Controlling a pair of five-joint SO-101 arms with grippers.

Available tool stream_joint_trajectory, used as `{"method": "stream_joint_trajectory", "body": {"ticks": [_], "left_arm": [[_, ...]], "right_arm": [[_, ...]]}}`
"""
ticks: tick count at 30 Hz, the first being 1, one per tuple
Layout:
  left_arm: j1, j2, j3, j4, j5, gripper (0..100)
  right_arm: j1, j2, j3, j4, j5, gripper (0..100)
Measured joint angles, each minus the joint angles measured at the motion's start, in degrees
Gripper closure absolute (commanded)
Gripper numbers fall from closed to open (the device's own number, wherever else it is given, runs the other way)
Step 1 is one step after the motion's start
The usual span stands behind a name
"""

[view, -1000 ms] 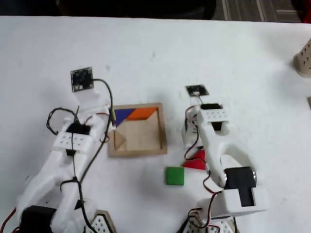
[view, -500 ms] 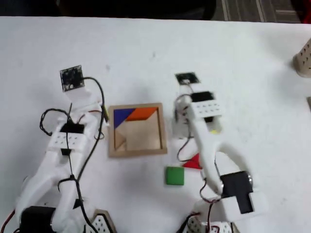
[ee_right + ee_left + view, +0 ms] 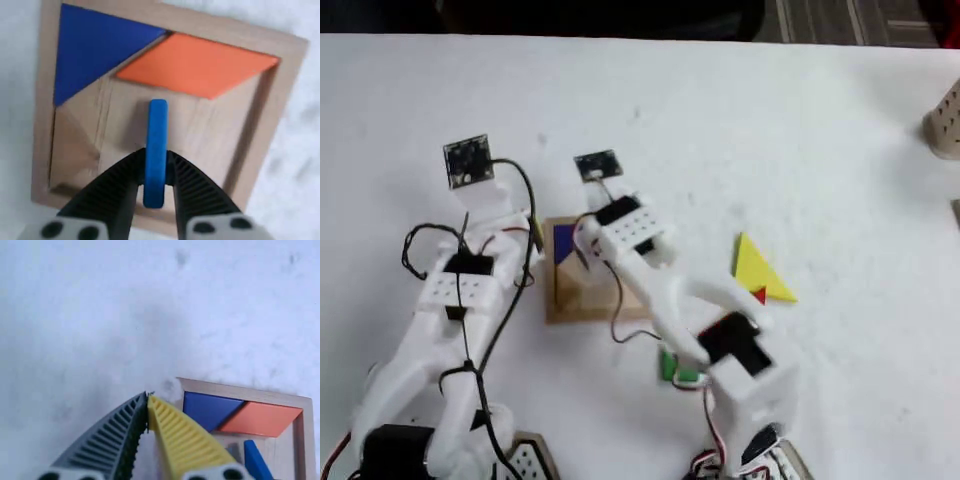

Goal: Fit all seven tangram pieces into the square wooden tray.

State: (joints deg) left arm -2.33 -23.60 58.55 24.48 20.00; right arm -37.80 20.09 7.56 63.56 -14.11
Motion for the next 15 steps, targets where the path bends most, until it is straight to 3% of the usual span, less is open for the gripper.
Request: {"method": "stream_joint_trajectory", "body": {"ticks": [5, 15], "left_arm": [[0.0, 0.0, 0.0, 0.0, 0.0, 98], [0.0, 0.0, 0.0, 0.0, 0.0, 98]], "right_arm": [[-1.1, 6.7, -11.2, 10.5, 0.0, 73.7], [4.7, 8.7, -27.7, 32.9, 6.6, 73.7]]}}
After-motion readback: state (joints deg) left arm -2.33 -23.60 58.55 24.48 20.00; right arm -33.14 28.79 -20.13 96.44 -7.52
